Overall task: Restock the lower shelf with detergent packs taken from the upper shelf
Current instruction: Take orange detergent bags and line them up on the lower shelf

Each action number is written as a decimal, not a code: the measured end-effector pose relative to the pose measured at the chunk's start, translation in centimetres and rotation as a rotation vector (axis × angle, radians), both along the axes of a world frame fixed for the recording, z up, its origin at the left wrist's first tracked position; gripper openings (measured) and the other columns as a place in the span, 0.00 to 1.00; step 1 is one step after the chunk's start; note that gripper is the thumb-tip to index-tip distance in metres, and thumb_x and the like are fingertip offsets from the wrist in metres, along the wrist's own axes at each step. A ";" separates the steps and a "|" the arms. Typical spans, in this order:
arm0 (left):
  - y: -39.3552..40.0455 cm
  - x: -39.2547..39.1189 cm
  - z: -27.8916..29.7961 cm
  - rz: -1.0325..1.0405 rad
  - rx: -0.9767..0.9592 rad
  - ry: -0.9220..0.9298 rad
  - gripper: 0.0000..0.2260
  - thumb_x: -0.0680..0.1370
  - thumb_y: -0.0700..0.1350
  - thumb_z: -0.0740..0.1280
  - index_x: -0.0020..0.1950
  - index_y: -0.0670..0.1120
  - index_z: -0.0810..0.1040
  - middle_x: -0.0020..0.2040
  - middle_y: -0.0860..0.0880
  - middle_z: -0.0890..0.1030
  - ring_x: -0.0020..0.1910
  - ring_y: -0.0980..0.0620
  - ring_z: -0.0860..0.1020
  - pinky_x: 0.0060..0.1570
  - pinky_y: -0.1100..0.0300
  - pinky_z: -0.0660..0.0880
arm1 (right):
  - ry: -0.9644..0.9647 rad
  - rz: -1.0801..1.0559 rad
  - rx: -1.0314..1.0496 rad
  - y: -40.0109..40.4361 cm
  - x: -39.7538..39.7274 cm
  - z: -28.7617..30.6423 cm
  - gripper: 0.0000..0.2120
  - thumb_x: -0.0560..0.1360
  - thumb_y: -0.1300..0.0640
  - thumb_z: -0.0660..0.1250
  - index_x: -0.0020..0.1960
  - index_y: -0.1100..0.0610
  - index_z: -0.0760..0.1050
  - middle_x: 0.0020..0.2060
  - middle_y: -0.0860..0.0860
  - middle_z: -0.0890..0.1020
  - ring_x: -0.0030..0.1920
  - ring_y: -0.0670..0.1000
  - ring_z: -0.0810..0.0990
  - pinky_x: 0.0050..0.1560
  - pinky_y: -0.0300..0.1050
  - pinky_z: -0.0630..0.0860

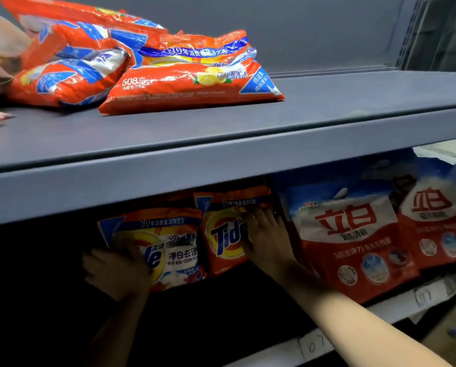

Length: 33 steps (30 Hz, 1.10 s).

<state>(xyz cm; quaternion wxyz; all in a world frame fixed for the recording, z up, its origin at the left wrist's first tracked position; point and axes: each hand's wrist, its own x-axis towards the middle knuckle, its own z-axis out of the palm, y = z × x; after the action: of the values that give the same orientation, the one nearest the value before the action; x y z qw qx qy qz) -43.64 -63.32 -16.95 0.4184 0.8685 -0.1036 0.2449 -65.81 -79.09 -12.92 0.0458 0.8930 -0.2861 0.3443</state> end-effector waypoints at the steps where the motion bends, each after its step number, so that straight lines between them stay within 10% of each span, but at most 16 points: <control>1: 0.3 -0.9 -0.2 -0.043 0.063 -0.083 0.26 0.77 0.53 0.60 0.64 0.33 0.64 0.64 0.28 0.68 0.61 0.30 0.67 0.57 0.40 0.64 | 0.017 0.018 0.016 0.4 -0.3 -0.4 0.21 0.65 0.54 0.74 0.56 0.59 0.79 0.52 0.57 0.81 0.52 0.60 0.80 0.49 0.54 0.77; 5: 0.1 -5.3 -1.5 -0.437 0.348 -0.397 0.29 0.78 0.62 0.52 0.65 0.40 0.67 0.66 0.35 0.68 0.64 0.35 0.66 0.59 0.38 0.67 | 0.139 -0.048 0.239 1.2 -1.2 -2.4 0.27 0.71 0.40 0.64 0.65 0.53 0.72 0.61 0.54 0.76 0.58 0.58 0.75 0.53 0.51 0.73; 10: -1.8 -6.2 -1.8 -0.575 0.653 -0.278 0.29 0.78 0.64 0.47 0.74 0.51 0.60 0.75 0.38 0.60 0.74 0.34 0.56 0.67 0.31 0.49 | 0.289 -0.035 0.549 0.0 -0.5 -4.7 0.42 0.74 0.32 0.55 0.74 0.40 0.30 0.77 0.48 0.39 0.75 0.65 0.43 0.69 0.64 0.62; 13: -2.8 -5.7 -1.1 -0.548 0.678 -0.162 0.33 0.76 0.66 0.42 0.78 0.52 0.56 0.78 0.41 0.53 0.75 0.36 0.47 0.68 0.32 0.43 | 0.328 -0.008 0.613 -0.4 0.5 -4.8 0.45 0.72 0.30 0.58 0.69 0.35 0.24 0.73 0.46 0.28 0.72 0.65 0.30 0.69 0.68 0.57; 16: -3.2 -5.0 -1.1 -0.547 0.722 -0.085 0.34 0.74 0.69 0.34 0.76 0.55 0.37 0.75 0.48 0.32 0.73 0.42 0.30 0.68 0.38 0.30 | 0.343 -0.004 0.674 -0.4 1.1 -4.1 0.45 0.73 0.32 0.60 0.70 0.35 0.26 0.74 0.46 0.29 0.71 0.66 0.29 0.69 0.69 0.54; 19: -2.5 -4.9 -0.4 -0.614 0.751 -0.002 0.34 0.79 0.65 0.49 0.75 0.55 0.33 0.74 0.51 0.28 0.71 0.44 0.26 0.69 0.38 0.31 | 0.340 0.046 0.723 -0.6 0.6 -3.2 0.39 0.76 0.34 0.57 0.74 0.35 0.32 0.75 0.46 0.33 0.72 0.64 0.30 0.71 0.68 0.46; 27: -0.5 -8.2 4.3 -0.676 0.698 0.167 0.24 0.81 0.56 0.58 0.76 0.53 0.61 0.77 0.49 0.61 0.76 0.48 0.58 0.73 0.49 0.58 | 0.221 0.168 0.815 0.1 -2.8 0.2 0.20 0.78 0.50 0.63 0.69 0.45 0.67 0.68 0.50 0.73 0.68 0.53 0.70 0.68 0.52 0.68; 33: 1.2 -13.1 8.4 -0.636 0.712 0.223 0.16 0.81 0.57 0.56 0.61 0.51 0.76 0.60 0.49 0.80 0.58 0.49 0.77 0.58 0.55 0.72 | 0.261 0.227 0.851 2.1 -6.9 4.7 0.19 0.79 0.50 0.61 0.69 0.48 0.69 0.67 0.50 0.74 0.65 0.52 0.73 0.65 0.48 0.71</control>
<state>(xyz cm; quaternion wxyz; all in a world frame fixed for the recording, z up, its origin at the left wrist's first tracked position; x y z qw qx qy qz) -56.78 -62.07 -8.54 0.1582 0.9038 -0.3957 -0.0400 -72.74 -77.02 -8.18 -0.3275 0.8940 -0.2941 0.0837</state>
